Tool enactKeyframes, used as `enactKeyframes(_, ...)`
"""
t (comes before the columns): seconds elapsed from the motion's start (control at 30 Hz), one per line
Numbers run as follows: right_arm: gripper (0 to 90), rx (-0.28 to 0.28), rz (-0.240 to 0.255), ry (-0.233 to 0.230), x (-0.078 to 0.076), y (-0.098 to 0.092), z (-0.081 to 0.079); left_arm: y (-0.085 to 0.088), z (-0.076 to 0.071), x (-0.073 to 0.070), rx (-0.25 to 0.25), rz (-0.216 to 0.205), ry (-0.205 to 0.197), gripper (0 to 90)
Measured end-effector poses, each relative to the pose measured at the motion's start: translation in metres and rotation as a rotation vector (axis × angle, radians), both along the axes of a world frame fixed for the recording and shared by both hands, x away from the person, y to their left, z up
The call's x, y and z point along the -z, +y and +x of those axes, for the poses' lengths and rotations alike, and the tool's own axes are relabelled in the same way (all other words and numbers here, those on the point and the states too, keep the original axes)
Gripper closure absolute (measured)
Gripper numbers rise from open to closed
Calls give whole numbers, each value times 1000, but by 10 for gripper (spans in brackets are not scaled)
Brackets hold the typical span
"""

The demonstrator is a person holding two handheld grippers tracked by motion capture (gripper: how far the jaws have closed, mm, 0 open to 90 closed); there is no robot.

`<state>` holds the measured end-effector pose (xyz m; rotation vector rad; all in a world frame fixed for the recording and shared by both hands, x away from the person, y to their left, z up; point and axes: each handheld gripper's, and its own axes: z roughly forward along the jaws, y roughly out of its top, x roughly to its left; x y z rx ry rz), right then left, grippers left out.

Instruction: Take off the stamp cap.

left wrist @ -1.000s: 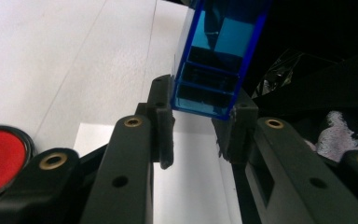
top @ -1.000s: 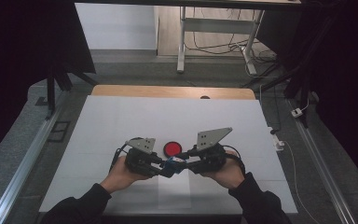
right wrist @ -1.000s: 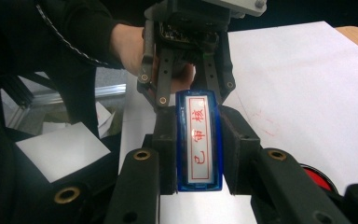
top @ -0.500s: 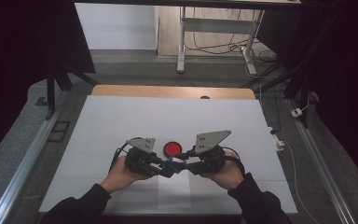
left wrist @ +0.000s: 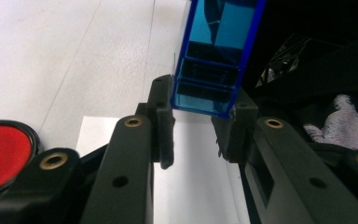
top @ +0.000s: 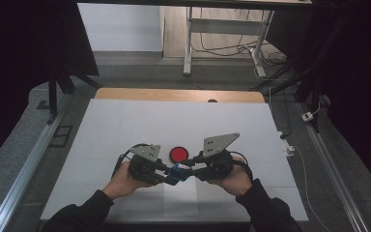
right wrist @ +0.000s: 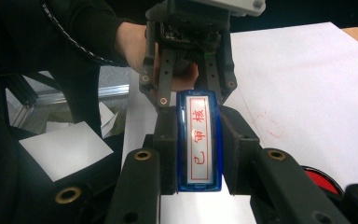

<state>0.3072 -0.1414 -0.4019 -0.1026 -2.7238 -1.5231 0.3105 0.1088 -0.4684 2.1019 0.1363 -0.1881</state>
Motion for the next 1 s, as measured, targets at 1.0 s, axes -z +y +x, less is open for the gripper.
enactKeyframes(1.0, 702, 129, -16, -51, 1, -8, 3, 11, -13, -2, -237, 167, -13, 689)
